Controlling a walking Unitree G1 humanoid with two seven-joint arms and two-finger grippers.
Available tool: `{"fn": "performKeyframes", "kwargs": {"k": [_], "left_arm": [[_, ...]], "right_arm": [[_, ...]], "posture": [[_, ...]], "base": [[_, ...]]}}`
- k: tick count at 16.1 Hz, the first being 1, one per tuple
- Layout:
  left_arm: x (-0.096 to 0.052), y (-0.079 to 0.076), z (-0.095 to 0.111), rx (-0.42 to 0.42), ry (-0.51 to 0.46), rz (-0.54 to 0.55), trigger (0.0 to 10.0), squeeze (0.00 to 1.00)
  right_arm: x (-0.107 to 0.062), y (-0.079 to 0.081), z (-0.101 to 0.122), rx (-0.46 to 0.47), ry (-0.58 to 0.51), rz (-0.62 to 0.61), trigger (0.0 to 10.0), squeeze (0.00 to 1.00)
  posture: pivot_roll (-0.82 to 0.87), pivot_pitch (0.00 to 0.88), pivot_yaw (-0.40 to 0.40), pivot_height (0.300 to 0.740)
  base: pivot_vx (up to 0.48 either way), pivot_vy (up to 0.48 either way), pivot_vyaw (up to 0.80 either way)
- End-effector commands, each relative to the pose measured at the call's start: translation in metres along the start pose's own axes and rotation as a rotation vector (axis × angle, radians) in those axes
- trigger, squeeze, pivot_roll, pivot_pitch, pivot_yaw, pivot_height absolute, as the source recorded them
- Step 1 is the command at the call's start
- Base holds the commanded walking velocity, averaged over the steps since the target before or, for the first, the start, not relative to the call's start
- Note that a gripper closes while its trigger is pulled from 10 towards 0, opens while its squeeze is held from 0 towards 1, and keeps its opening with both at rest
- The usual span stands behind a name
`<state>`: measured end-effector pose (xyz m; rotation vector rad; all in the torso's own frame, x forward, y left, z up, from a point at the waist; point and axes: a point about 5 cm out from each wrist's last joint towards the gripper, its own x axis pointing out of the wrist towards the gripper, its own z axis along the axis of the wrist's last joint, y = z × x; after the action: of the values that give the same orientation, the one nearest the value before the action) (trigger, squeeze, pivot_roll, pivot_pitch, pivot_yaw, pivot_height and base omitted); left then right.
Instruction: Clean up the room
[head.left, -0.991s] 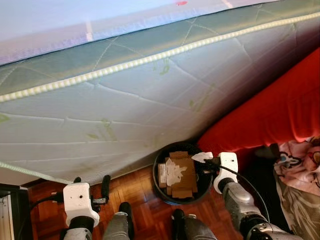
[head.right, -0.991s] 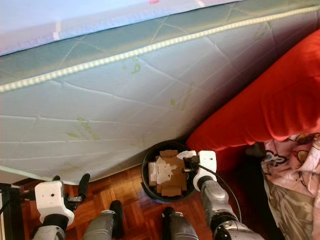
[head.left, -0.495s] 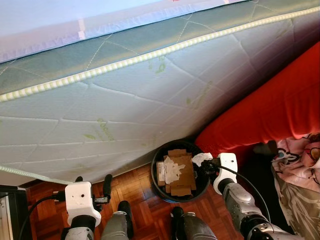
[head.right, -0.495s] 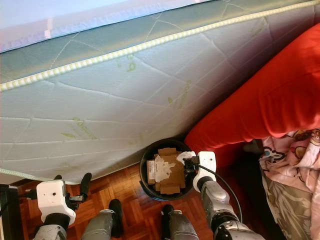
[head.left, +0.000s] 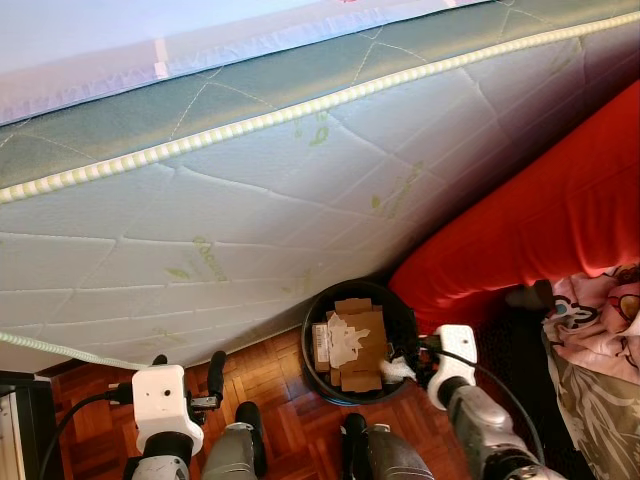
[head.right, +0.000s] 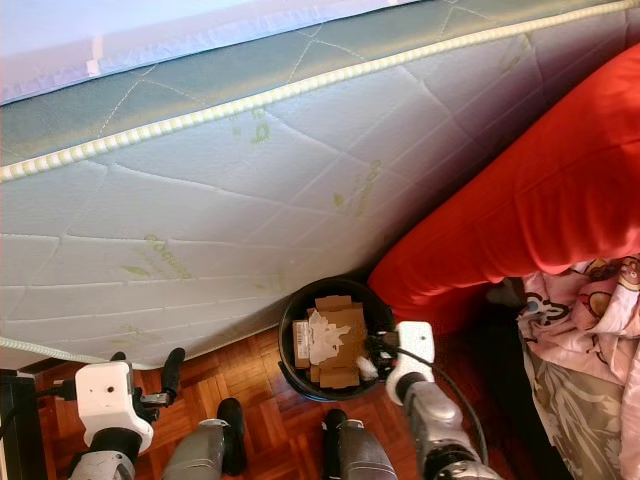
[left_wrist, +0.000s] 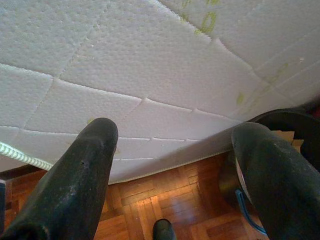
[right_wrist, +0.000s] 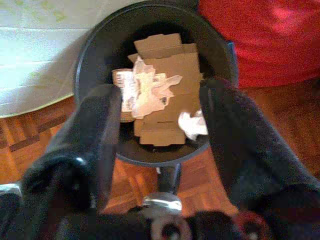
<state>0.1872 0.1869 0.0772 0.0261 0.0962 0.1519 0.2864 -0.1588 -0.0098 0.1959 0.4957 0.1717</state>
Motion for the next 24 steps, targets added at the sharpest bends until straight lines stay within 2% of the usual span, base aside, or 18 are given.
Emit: {"fn": "performKeyframes", "kwargs": {"k": [1, 3, 4, 6, 9, 10, 13, 15, 16, 17, 20, 24], "left_arm": [[-0.006, 0.001, -0.009, 0.013, 0.052, 0.011, 10.0, 0.00], [-0.005, 0.001, -0.009, 0.012, 0.053, 0.013, 10.0, 0.00], [-0.005, 0.001, -0.011, 0.012, 0.057, 0.012, 10.0, 0.00], [-0.004, 0.001, -0.017, 0.012, 0.075, 0.009, 10.0, 0.00], [-0.001, 0.007, -0.048, 0.029, 0.177, 0.009, 10.0, 0.00], [0.000, 0.008, -0.052, 0.031, 0.188, 0.013, 10.0, 0.00], [0.011, 0.016, -0.075, 0.045, 0.258, 0.025, 10.0, 0.00], [0.022, 0.018, -0.091, 0.051, 0.311, 0.021, 10.0, 0.00], [0.024, 0.018, -0.104, 0.055, 0.366, 0.010, 10.0, 0.00], [0.026, 0.017, -0.110, 0.060, 0.398, 0.003, 10.0, 0.00], [0.027, 0.018, -0.128, 0.058, 0.504, 0.012, 10.0, 0.00], [0.028, 0.012, -0.137, 0.047, 0.582, 0.007, 10.0, 0.00]], "right_arm": [[-0.005, -0.002, -0.014, 0.004, 0.040, -0.010, 10.0, 1.00], [-0.005, -0.003, -0.013, 0.001, 0.040, -0.006, 10.0, 0.96], [-0.006, -0.007, -0.012, -0.004, 0.038, -0.009, 10.0, 0.00], [-0.010, -0.019, -0.010, 0.001, 0.033, -0.044, 10.0, 0.00], [-0.020, -0.040, -0.014, 0.021, 0.030, -0.127, 10.0, 0.00], [-0.020, -0.040, -0.014, 0.024, 0.031, -0.135, 10.0, 0.00], [-0.009, -0.021, -0.010, 0.031, 0.026, -0.167, 10.0, 0.00], [-0.020, -0.035, -0.023, 0.027, 0.042, -0.204, 10.0, 0.00], [-0.034, -0.050, -0.037, 0.052, 0.061, -0.255, 10.0, 0.00], [-0.038, -0.053, -0.043, 0.063, 0.075, -0.277, 10.0, 0.00], [-0.040, -0.049, -0.053, 0.070, 0.131, -0.294, 10.0, 0.00], [-0.044, -0.047, -0.065, 0.093, 0.181, -0.320, 10.0, 0.00]], "posture": [[0.14, 0.414, -0.087, 0.740], [0.14, 0.414, -0.088, 0.740], [0.14, 0.409, -0.088, 0.740], [0.13, 0.397, -0.088, 0.740], [0.12, 0.330, -0.083, 0.740], [0.11, 0.311, -0.083, 0.740], [0.08, 0.225, -0.080, 0.740], [0.07, 0.146, -0.065, 0.740], [0.06, 0.119, -0.059, 0.740], [0.05, 0.088, -0.051, 0.740], [0.03, 0.001, -0.043, 0.740], [0.02, 0.000, -0.053, 0.740]], "base": [[0.000, 0.000, 0.00], [0.000, 0.000, 0.00], [0.000, 0.000, 0.00], [0.000, 0.000, 0.00], [0.000, 0.000, 0.00], [0.000, 0.000, 0.00], [0.000, 0.000, 0.00], [0.000, 0.000, 0.00], [0.000, 0.000, 0.00], [0.000, 0.000, 0.00], [0.000, 0.000, 0.00], [0.000, 0.000, 0.00]]}}
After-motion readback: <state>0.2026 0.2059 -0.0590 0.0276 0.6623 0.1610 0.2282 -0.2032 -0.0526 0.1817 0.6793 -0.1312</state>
